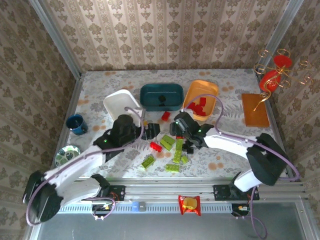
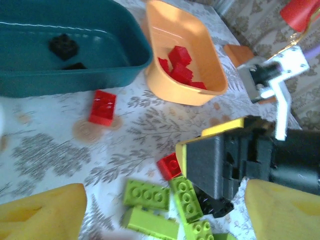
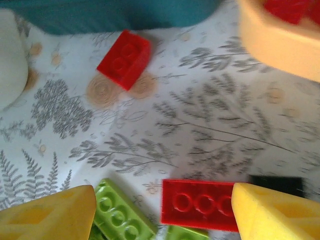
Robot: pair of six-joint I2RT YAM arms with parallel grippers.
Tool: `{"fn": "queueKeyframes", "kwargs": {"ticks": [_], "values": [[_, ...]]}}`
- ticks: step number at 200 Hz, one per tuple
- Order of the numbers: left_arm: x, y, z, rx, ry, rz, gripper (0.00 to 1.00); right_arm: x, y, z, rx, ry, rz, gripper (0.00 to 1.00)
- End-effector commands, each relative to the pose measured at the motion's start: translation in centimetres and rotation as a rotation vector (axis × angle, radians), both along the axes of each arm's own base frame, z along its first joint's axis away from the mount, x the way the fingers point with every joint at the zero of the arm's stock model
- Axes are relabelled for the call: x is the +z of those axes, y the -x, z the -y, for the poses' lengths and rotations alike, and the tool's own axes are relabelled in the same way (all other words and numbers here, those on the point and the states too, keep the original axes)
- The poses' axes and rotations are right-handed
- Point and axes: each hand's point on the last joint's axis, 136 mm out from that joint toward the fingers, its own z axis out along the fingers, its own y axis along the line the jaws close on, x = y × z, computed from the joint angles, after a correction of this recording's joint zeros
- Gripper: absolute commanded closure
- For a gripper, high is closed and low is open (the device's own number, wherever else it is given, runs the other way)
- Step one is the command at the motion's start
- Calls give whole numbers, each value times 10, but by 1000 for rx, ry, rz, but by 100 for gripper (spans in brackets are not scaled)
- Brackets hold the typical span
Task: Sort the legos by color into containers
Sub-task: Pick up the lego from the bottom-center of the table.
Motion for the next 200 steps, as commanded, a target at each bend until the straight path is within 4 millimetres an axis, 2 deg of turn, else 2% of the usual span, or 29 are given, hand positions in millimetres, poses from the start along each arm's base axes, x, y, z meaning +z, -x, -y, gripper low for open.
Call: {"fn": "queueKeyframes", "kwargs": {"ticks": [1, 23, 35, 49, 67, 113, 147, 169, 200], "values": [[-27, 12, -38, 111, -77, -26, 13, -4, 8, -47, 194, 10, -29, 26], [-25, 21, -61, 164, -92, -8, 12, -11, 24, -82, 353, 83, -36, 27], [-18, 24, -69, 183, -94, 18, 11, -15, 32, -97, 427, 117, -45, 29], [-11, 25, -78, 208, -103, 38, 11, -20, 41, -113, 505, 131, -63, 32], [-4, 26, -83, 221, -103, 59, 11, -26, 44, -125, 550, 158, -89, 38], [1, 28, -83, 205, -100, 68, 10, -48, 38, -125, 546, 256, -140, 54], [0, 28, -83, 204, -107, 70, 9, -60, 43, -117, 548, 300, -165, 54], [0, 26, -84, 209, -110, 73, 8, -65, 52, -119, 580, 320, -178, 55], [1, 24, -86, 218, -120, 75, 8, -71, 59, -119, 592, 314, -197, 62]]}}
